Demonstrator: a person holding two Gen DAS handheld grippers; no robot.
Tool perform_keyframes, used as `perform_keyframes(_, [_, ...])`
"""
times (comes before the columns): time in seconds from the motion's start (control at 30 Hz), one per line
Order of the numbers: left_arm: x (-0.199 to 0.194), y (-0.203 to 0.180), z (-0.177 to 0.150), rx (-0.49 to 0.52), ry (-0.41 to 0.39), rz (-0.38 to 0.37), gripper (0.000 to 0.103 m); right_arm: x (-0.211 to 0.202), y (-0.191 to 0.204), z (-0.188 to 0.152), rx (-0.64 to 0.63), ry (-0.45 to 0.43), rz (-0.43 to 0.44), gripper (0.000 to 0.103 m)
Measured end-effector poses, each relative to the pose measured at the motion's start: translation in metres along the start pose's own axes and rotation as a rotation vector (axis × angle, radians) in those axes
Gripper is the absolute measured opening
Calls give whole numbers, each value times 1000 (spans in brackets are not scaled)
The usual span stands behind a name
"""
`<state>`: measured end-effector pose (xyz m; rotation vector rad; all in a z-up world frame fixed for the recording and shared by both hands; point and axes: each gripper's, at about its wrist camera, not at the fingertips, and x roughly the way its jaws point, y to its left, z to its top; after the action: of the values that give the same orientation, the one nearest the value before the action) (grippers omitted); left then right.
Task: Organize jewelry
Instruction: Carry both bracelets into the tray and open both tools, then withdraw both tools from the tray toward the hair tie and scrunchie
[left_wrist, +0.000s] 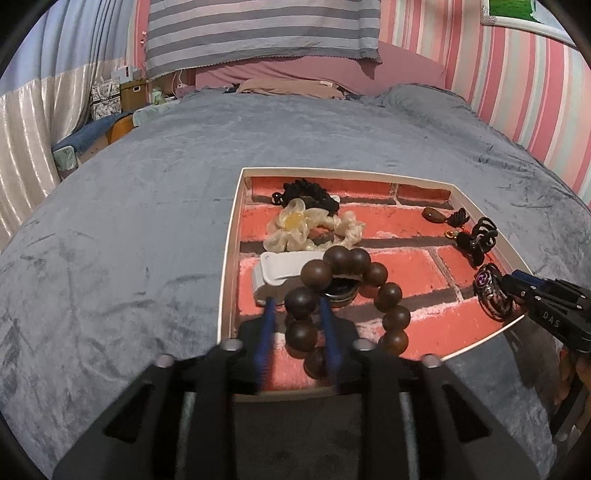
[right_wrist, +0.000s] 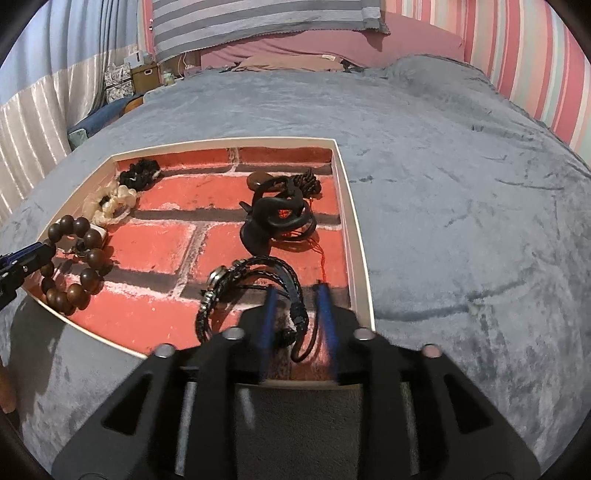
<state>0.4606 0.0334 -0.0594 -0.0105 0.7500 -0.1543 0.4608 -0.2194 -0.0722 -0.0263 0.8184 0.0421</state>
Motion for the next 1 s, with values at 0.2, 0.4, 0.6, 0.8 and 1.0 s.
perform_keyframes(0.2, [-29, -4, 1, -9, -53, -12, 59, -29, 3, 3, -8, -60, 18, 63])
perform_keyframes(0.4, [-78, -12, 0, -23, -130, -6, 84, -82, 0, 5, -6, -139, 3, 98])
perform_keyframes(0.6, [-132, -25, -12, -14, -204, 26, 95, -128, -6, -13, -23, -160, -42, 99])
perform_keyframes(0.8, [-176, -40, -31, 17, -251, 87, 98, -165, -23, -43, -8, -178, -86, 99])
perform_keyframes(1.0, [-204, -49, -53, 9, -264, 93, 98, -192, -45, -75, 25, -185, -114, 99])
